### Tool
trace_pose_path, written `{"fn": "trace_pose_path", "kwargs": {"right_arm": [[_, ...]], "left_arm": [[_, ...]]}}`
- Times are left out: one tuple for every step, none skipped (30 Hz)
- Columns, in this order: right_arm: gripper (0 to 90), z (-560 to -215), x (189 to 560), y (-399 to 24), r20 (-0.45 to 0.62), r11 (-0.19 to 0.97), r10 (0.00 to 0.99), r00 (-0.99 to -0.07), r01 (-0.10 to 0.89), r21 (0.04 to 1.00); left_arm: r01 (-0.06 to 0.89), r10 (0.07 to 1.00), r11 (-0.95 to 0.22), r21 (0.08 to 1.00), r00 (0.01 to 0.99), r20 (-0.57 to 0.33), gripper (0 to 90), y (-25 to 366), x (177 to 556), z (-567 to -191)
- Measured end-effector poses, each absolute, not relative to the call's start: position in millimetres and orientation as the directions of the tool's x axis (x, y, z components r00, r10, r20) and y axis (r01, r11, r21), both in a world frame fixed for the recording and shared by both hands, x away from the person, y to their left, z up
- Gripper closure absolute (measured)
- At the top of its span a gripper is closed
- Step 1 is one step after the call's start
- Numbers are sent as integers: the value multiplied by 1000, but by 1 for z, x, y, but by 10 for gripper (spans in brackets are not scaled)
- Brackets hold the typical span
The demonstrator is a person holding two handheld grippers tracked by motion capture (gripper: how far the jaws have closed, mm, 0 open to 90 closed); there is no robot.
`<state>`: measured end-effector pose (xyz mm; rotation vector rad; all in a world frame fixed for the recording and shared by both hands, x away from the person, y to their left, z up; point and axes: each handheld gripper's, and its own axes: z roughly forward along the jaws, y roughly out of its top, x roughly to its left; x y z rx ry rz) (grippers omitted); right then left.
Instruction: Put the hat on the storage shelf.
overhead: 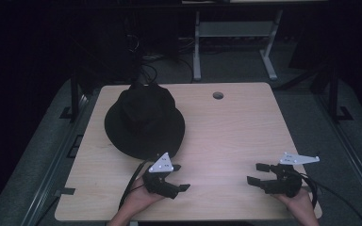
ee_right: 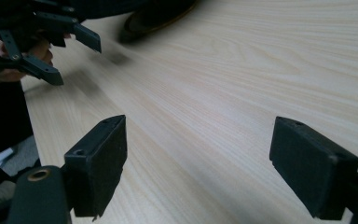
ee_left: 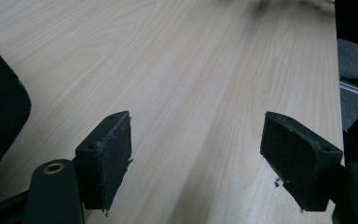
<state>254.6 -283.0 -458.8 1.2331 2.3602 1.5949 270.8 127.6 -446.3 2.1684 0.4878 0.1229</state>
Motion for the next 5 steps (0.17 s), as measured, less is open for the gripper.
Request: {"fn": "trace_pose_path", "kwargs": {"right_arm": [[183, -460, 253, -284, 373, 158, 627, -684, 581, 798], [183, -460, 250, -285, 369, 153, 635, -679, 578, 801], [183, -461, 249, -286, 366, 147, 639, -677, 574, 806], [183, -462, 247, -287, 370, 133, 640, -674, 571, 810], [183, -462, 244, -288, 376, 121, 644, -666, 574, 810]], "left_arm": [[303, 388, -529, 793, 917, -91, 243, 127, 271, -447], [304, 388, -530, 792, 917, -92, 243, 126, 271, -447], [306, 389, -527, 793, 916, -95, 243, 125, 270, -447], [303, 387, -529, 793, 918, -93, 243, 125, 270, -447], [303, 387, -529, 793, 917, -93, 243, 125, 270, -447]]}}
